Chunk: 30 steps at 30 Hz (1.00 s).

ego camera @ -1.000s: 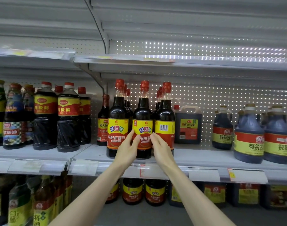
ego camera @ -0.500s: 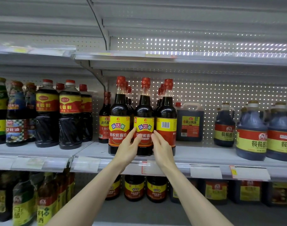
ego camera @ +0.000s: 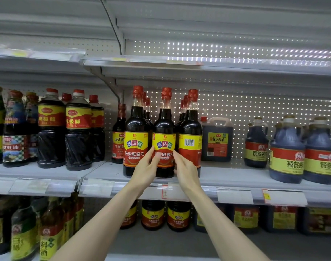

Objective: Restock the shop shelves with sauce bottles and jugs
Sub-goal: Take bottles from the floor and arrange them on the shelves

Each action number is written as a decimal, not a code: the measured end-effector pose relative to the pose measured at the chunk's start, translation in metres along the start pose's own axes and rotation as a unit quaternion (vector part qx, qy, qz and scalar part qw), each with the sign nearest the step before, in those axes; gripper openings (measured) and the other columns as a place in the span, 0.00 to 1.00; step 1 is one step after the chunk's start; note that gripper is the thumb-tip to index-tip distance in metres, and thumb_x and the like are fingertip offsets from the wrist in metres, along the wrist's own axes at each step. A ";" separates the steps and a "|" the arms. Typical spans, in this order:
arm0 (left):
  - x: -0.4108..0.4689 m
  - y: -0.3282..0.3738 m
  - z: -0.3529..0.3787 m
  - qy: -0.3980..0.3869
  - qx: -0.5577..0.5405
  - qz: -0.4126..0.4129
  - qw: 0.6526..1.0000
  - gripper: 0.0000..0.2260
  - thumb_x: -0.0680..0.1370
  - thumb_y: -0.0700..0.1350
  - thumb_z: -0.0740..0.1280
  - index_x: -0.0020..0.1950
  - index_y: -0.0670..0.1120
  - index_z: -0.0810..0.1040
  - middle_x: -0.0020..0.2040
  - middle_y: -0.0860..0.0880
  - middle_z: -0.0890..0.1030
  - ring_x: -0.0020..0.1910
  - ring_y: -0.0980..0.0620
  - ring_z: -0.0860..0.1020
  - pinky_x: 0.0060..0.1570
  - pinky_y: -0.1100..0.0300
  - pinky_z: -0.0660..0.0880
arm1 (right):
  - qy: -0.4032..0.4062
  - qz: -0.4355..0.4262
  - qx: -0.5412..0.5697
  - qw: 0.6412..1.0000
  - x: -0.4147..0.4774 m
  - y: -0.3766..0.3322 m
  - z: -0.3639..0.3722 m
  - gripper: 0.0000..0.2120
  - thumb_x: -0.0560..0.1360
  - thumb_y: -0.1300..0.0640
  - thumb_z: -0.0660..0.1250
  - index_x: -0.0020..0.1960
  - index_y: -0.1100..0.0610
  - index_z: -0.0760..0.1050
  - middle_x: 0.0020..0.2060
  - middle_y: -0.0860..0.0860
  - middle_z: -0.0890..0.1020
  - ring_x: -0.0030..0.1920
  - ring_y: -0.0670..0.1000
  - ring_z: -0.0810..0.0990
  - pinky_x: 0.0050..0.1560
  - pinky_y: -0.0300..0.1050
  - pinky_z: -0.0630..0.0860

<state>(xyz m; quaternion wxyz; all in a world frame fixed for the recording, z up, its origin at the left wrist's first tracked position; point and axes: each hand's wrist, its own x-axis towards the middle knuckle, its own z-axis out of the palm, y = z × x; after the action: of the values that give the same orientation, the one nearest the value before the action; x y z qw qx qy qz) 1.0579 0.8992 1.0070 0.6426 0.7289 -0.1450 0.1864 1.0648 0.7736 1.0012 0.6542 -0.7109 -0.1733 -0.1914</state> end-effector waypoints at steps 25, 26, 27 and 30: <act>-0.020 0.012 0.024 0.101 0.071 0.051 0.991 0.16 0.81 0.50 0.60 0.68 0.47 0.71 0.64 0.51 0.73 0.60 0.57 0.71 0.52 0.68 0.67 | 0.120 -0.059 -0.053 0.990 -0.009 -0.003 -0.046 0.12 0.80 0.54 0.62 0.63 0.54 0.75 0.55 0.48 0.80 0.57 0.48 0.78 0.59 0.47 0.76; -0.021 0.015 0.029 0.089 0.062 0.051 0.993 0.16 0.81 0.49 0.60 0.68 0.47 0.72 0.63 0.51 0.74 0.58 0.58 0.72 0.49 0.70 0.67 | 0.129 -0.057 -0.056 0.988 -0.009 -0.002 -0.055 0.11 0.80 0.54 0.62 0.61 0.53 0.75 0.53 0.48 0.80 0.56 0.48 0.78 0.59 0.48 0.77; -0.022 0.017 0.036 0.073 0.049 0.047 0.995 0.16 0.82 0.49 0.60 0.68 0.47 0.71 0.63 0.51 0.74 0.58 0.58 0.72 0.49 0.71 0.68 | 0.133 -0.053 -0.057 0.988 -0.009 -0.002 -0.062 0.11 0.80 0.54 0.62 0.62 0.52 0.74 0.52 0.47 0.80 0.55 0.48 0.78 0.59 0.48 0.77; -0.019 0.023 0.056 0.029 0.020 0.024 0.999 0.19 0.82 0.48 0.59 0.73 0.46 0.67 0.66 0.51 0.73 0.59 0.59 0.70 0.56 0.65 0.68 | 0.115 -0.018 -0.050 0.992 -0.006 -0.003 -0.078 0.16 0.81 0.54 0.60 0.68 0.54 0.70 0.56 0.46 0.77 0.57 0.47 0.76 0.61 0.48 0.75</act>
<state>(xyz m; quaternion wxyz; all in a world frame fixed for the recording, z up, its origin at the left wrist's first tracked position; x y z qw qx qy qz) 1.0349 0.8399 1.0128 0.6270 0.7325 -0.1393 0.2258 1.0547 0.6960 1.0068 0.6295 -0.7129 -0.1004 -0.2922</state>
